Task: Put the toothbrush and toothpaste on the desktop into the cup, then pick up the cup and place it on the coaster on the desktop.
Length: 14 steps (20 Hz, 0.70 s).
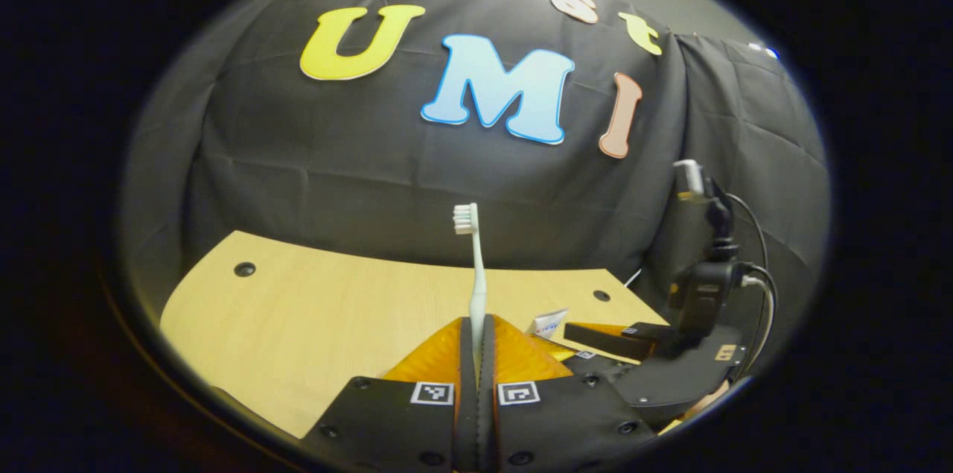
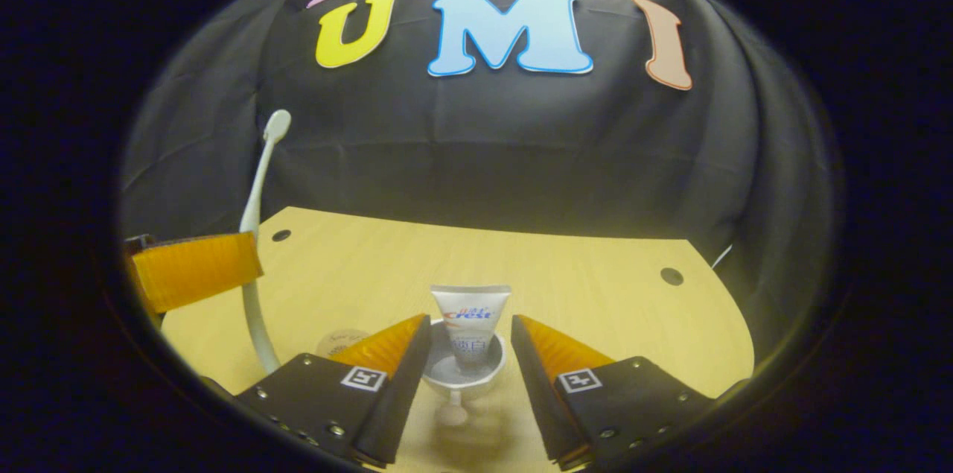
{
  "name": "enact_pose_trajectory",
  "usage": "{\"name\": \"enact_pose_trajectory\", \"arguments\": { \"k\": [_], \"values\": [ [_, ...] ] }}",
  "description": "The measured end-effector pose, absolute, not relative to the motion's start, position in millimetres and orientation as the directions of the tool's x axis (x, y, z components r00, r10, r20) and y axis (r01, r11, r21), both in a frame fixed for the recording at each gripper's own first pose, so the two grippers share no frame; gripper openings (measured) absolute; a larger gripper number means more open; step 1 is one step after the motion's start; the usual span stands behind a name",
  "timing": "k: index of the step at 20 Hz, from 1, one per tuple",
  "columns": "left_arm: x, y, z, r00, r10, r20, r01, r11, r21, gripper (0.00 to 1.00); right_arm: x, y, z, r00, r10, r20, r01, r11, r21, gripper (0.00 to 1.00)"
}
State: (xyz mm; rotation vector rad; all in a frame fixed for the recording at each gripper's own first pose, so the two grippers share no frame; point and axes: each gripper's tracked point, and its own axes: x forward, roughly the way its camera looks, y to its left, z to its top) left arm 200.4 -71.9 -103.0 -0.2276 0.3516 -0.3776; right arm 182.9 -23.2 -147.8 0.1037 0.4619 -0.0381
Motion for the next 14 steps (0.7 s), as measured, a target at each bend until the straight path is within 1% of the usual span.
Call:
{"name": "enact_pose_trajectory", "arguments": {
  "k": [1,4,5,6,9,11,14],
  "values": [
    [202.7,-73.0,-102.8,0.871,-0.403,-0.282,0.321,0.9,-0.295,0.07,177.3,-30.0,-140.3,0.901,-0.033,-0.432,0.08,0.993,0.091,0.74],
    [214.2,-90.1,-97.9,0.866,-0.438,-0.239,0.349,0.874,-0.337,0.07,152.9,-55.4,-121.8,0.913,-0.106,-0.393,0.152,0.984,0.089,0.75],
    [217.8,-96.0,-94.1,0.867,-0.449,-0.216,0.36,0.864,-0.353,0.07,144.4,-61.0,-118.6,0.913,-0.117,-0.39,0.169,0.98,0.103,0.81],
    [221.2,-100.5,-91.2,0.866,-0.461,-0.192,0.371,0.852,-0.37,0.07,134.1,-66.7,-118.7,0.91,-0.128,-0.394,0.19,0.974,0.122,0.83],
    [231.9,-114.4,-87.1,0.865,-0.488,-0.118,0.397,0.809,-0.434,0.07,104.4,-75.8,-124.5,0.892,-0.142,-0.43,0.238,0.954,0.18,0.83],
    [241.2,-118.3,-90.2,0.871,-0.483,-0.092,0.4,0.804,-0.44,0.07,86.7,-78.3,-131.7,0.875,-0.145,-0.462,0.262,0.944,0.201,0.83],
    [254.7,-124.7,-99.5,0.876,-0.478,-0.069,0.401,0.799,-0.447,0.07,67.8,-85.9,-138.0,0.857,-0.174,-0.485,0.298,0.936,0.19,0.83]
  ]
}}
